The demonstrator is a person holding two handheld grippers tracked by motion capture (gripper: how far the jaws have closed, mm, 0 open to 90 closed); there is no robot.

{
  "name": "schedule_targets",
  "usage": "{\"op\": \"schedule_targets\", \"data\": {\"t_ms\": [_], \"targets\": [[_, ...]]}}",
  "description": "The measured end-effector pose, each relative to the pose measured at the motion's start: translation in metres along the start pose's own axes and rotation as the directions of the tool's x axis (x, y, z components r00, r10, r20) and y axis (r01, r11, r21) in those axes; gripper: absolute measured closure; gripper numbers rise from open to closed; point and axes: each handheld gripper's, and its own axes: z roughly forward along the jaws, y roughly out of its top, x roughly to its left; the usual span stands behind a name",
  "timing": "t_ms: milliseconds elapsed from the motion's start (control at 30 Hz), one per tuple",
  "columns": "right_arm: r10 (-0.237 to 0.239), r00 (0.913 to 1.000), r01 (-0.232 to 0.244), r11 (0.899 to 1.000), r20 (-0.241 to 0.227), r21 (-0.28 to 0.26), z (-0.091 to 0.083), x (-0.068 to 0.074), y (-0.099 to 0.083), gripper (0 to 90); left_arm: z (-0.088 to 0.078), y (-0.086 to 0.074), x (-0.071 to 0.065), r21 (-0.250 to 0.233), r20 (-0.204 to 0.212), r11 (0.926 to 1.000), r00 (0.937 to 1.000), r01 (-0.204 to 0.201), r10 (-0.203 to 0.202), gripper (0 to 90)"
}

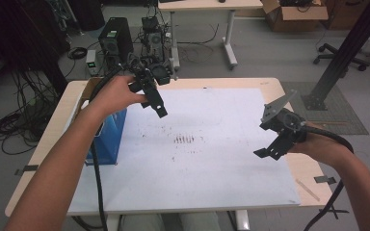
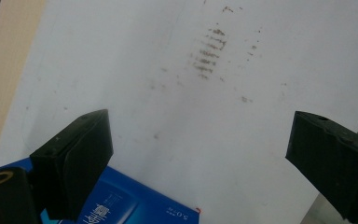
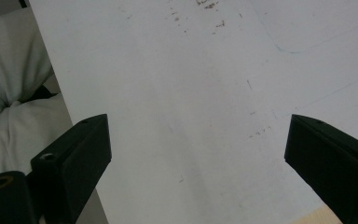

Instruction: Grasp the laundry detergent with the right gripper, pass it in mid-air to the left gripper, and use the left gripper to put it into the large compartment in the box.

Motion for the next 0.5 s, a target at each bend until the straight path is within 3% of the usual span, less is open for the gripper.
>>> {"op": "schedule_targets", "data": {"t_ms": [500], "targets": [[0.003,1.0000,-0.003,1.000,0.004,-0.002,-0.0001,0.0017,-0.0015,6.9,-0.0016,-0.0011,-0.0005,-0.003,0.003,0.9999,0.9999,0.012,-0.012,7.4]]}}
